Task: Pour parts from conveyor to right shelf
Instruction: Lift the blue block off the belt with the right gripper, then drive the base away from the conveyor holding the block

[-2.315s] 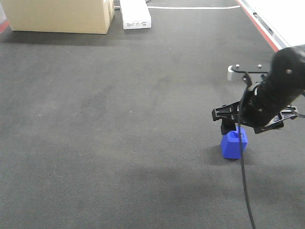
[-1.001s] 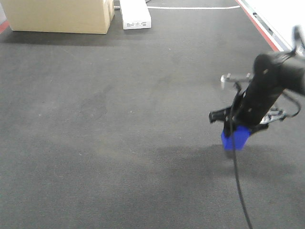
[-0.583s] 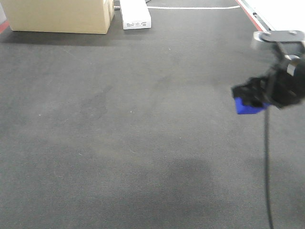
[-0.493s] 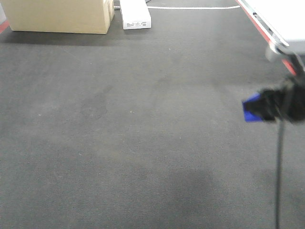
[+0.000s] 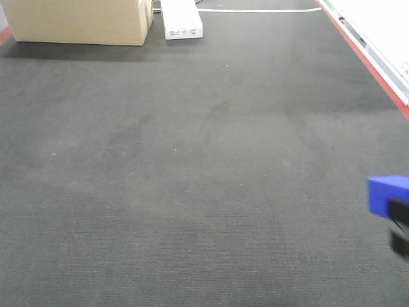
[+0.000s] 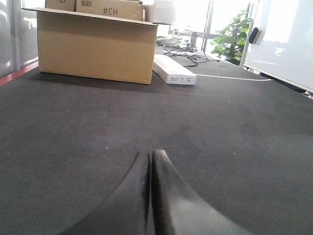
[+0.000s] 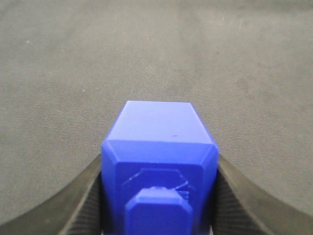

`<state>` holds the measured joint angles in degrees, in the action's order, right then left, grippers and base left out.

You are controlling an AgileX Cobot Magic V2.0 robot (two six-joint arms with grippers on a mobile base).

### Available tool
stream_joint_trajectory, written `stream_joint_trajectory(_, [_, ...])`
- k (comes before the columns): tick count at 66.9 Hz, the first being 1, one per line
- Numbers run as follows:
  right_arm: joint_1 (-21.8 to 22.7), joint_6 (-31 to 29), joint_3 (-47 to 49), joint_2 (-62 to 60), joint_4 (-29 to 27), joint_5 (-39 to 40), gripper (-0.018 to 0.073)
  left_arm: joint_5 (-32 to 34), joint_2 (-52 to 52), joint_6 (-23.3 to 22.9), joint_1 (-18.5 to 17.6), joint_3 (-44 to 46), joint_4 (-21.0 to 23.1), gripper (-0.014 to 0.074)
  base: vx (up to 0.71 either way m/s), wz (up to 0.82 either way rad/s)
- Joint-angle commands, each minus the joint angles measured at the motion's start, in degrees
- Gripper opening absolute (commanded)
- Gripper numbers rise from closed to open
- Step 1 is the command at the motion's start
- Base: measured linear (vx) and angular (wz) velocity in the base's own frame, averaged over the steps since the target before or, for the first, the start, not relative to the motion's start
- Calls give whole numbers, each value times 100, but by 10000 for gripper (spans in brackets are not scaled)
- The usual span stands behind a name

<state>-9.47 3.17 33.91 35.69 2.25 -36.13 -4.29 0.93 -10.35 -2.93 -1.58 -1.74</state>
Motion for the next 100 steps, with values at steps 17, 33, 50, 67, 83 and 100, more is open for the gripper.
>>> stream_joint_trajectory(17, [20, -200, -698, -2486, 4, 530, -4, 429, 47, -25, -31, -123, 49, -6, 0, 0])
stream_joint_trajectory(33, [20, -282, -1485, -3494, 25, 1246, -4, 429, 47, -25, -31, -123, 49, -6, 0, 0])
stream_joint_trajectory(50, [20, -276, -1730, -3599, 132, 1936, -4, 429, 47, -25, -31, -123, 49, -6, 0, 0])
stream_joint_trajectory(67, [20, -276, -1730, -3599, 132, 1923, -4, 429, 47, -25, -31, -123, 49, -6, 0, 0])
stream_joint_trajectory(83, [20, -276, -1730, -3599, 132, 1923, -4, 429, 47, -25, -31, -123, 49, -6, 0, 0])
stream_joint_trajectory(100, [20, -276, -1730, -3599, 132, 1926, -4, 429, 47, -25, -31, -123, 49, -6, 0, 0])
